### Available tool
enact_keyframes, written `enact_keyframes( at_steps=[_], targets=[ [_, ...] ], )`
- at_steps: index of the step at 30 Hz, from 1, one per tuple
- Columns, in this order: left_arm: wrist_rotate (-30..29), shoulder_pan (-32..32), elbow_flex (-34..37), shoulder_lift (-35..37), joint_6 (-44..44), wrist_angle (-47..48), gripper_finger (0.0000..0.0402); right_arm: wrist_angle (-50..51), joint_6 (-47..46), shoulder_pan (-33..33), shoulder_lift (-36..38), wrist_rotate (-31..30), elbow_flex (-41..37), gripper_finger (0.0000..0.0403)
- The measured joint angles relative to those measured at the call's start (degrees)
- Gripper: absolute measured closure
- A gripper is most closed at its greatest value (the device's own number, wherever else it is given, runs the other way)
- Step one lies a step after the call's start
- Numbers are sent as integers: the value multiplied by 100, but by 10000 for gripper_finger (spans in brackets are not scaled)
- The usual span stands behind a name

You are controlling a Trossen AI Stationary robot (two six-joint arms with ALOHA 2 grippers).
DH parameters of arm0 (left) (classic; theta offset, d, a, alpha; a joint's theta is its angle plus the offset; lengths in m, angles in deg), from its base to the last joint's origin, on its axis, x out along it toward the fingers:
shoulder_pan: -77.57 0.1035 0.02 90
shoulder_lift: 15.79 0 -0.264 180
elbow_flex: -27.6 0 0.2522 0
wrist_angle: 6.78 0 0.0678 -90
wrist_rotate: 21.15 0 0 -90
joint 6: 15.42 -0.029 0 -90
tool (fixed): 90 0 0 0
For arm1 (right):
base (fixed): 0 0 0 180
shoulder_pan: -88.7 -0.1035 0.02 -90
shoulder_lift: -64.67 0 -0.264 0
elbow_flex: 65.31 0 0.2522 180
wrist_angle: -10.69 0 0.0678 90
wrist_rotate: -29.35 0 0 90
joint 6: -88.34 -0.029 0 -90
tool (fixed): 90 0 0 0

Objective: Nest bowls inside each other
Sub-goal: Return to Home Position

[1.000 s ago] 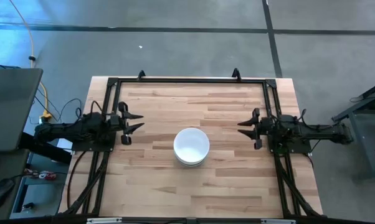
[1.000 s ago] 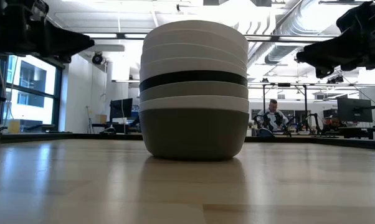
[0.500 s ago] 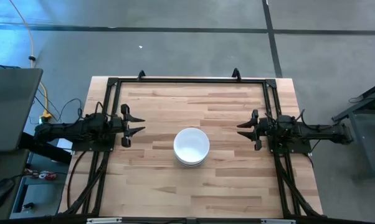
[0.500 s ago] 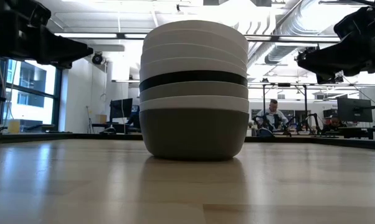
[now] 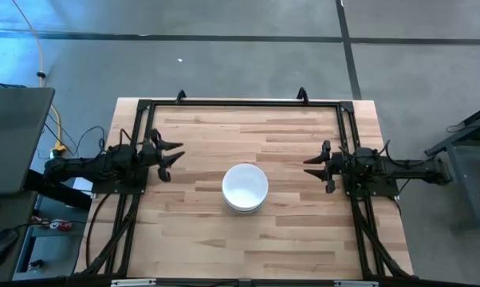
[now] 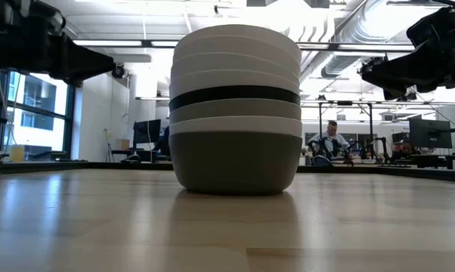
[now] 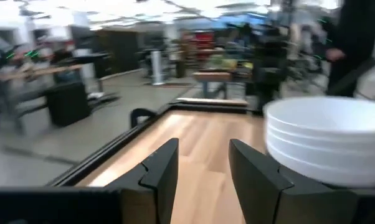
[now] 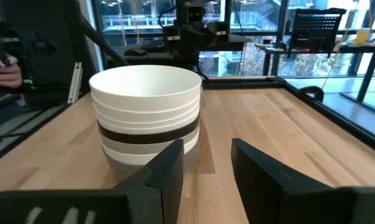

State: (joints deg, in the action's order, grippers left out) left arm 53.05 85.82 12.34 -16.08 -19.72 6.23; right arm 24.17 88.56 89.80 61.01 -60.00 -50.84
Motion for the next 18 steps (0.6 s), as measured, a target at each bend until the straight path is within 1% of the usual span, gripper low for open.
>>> enact_keyframes(
  at_steps=[2, 6, 9, 15, 18],
  targets=[
    [-172, 4, 0, 0, 223, -25, 272, -11, -19, 0, 0, 103, 0, 277],
    [193, 1, 0, 0, 175, -13, 272, -15, -23, -2, 0, 131, 0, 277],
    [231, 0, 0, 0, 154, -29, 272, -15, 3, -1, 0, 131, 0, 277],
    [237, 0, 2, 0, -375, -206, 272, -15, 184, -2, 0, 131, 0, 277],
    [438, 2, 2, 0, -579, -244, 272, -15, 268, -1, 0, 129, 0, 277]
  ],
)
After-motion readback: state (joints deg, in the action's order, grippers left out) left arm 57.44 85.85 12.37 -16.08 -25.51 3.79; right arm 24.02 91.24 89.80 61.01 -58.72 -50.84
